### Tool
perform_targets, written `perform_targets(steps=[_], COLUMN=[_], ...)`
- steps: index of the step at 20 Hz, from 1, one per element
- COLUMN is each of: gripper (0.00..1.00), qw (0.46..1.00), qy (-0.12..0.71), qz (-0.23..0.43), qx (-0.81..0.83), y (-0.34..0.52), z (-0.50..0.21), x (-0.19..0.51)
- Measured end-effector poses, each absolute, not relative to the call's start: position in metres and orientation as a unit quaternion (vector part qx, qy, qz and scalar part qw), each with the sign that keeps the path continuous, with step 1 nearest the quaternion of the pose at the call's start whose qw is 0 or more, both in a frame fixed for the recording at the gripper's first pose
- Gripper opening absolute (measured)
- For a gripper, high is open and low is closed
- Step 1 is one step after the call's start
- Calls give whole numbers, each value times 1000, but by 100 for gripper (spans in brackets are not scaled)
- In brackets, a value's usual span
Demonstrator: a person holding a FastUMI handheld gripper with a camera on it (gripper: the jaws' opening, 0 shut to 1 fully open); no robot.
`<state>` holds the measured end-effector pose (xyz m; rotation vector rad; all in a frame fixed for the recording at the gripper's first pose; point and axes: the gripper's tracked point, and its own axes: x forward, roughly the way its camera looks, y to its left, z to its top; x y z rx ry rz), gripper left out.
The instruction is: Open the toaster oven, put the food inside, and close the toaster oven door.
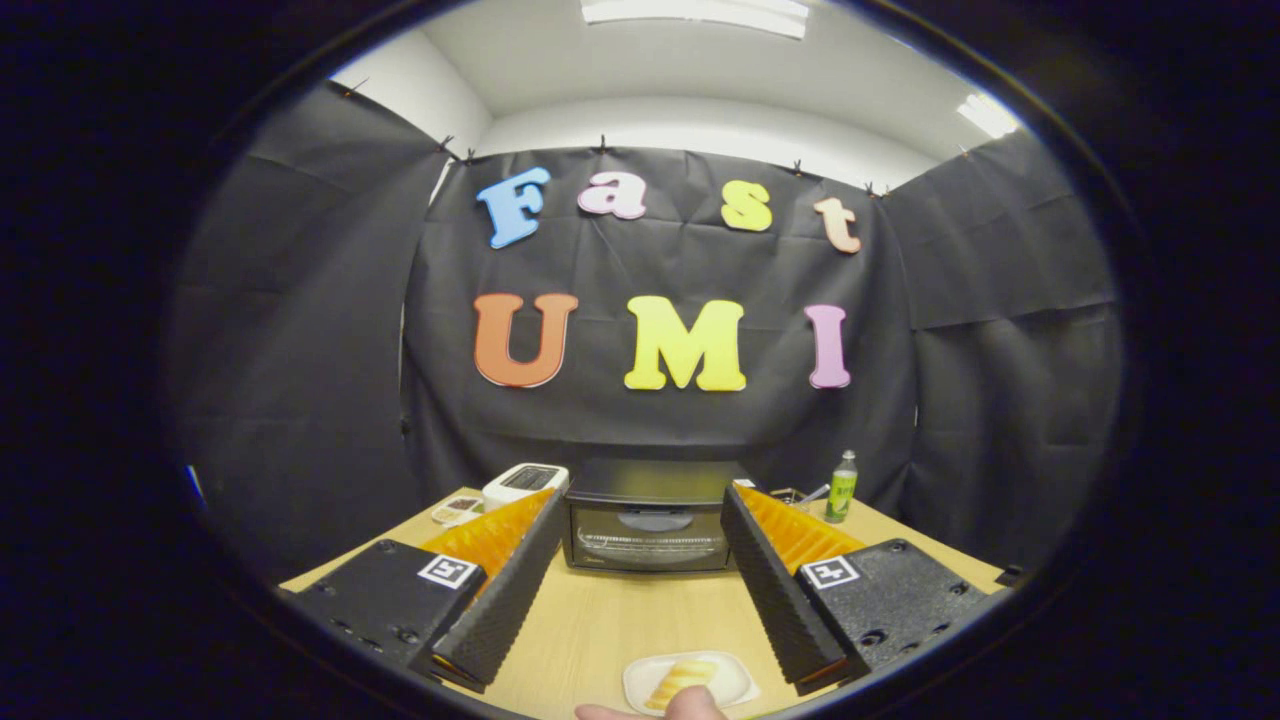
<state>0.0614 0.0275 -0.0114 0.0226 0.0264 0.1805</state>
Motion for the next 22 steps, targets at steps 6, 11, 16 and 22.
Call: perform_targets(steps=[6,11,16,22], gripper=[100,100,100,100], qw=[995,990,986,984], qy=[45,79,122,144], qz=[86,111,110,108], qx=[34,35,11,11], y=[9,31,45,53], z=[-25,-53,-109,-146], x=[153,232,293,323])
